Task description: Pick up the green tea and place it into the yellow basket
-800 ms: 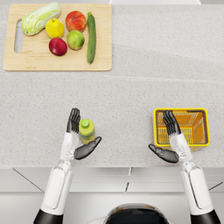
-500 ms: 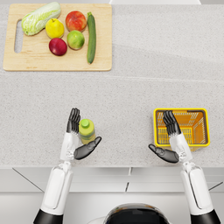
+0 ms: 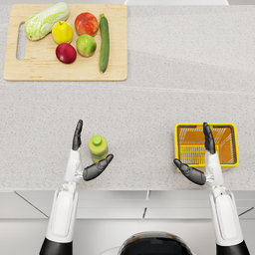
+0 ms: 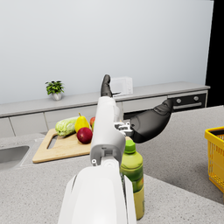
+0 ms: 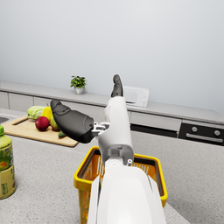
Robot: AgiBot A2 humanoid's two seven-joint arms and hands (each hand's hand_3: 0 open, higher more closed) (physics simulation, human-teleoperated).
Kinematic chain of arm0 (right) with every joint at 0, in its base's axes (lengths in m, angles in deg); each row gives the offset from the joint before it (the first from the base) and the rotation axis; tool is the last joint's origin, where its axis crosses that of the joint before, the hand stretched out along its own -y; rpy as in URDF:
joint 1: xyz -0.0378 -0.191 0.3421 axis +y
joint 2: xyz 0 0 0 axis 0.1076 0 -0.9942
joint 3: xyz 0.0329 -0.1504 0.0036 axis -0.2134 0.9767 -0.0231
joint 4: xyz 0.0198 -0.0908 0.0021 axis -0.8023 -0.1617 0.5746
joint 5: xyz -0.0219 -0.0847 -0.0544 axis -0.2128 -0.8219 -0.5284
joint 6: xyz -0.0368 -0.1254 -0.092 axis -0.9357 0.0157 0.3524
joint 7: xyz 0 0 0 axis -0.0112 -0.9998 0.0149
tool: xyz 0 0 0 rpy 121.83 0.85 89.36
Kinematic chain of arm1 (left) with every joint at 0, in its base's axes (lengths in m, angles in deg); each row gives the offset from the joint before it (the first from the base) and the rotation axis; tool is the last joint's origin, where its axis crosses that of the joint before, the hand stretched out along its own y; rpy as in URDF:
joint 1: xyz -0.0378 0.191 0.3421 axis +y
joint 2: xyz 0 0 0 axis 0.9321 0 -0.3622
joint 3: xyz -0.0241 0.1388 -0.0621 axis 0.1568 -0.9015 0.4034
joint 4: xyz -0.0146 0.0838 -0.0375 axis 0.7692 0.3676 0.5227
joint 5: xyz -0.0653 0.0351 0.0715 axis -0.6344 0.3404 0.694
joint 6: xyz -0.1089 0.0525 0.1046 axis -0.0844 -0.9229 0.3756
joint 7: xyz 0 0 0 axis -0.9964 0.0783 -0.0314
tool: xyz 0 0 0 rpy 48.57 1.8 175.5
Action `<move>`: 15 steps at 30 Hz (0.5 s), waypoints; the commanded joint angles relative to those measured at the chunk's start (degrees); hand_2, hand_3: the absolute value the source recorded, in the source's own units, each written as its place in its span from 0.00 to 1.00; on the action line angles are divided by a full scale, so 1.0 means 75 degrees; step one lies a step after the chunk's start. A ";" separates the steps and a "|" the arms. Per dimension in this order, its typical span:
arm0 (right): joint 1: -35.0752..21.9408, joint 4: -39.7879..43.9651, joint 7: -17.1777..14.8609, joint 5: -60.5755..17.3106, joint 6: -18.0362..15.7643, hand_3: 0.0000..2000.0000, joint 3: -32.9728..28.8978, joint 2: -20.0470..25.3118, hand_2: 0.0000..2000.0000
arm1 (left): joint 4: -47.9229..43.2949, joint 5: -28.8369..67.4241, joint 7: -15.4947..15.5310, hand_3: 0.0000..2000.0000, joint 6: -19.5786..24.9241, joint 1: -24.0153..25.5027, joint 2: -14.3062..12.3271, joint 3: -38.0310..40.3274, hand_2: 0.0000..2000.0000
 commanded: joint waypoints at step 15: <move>0.0350 -0.0433 0.0010 -0.0616 0.0010 0.00 0.0005 0.0130 0.00 | 0.4545 0.0616 0.0010 0.00 0.0010 -0.0814 -0.0590 -0.0838 0.00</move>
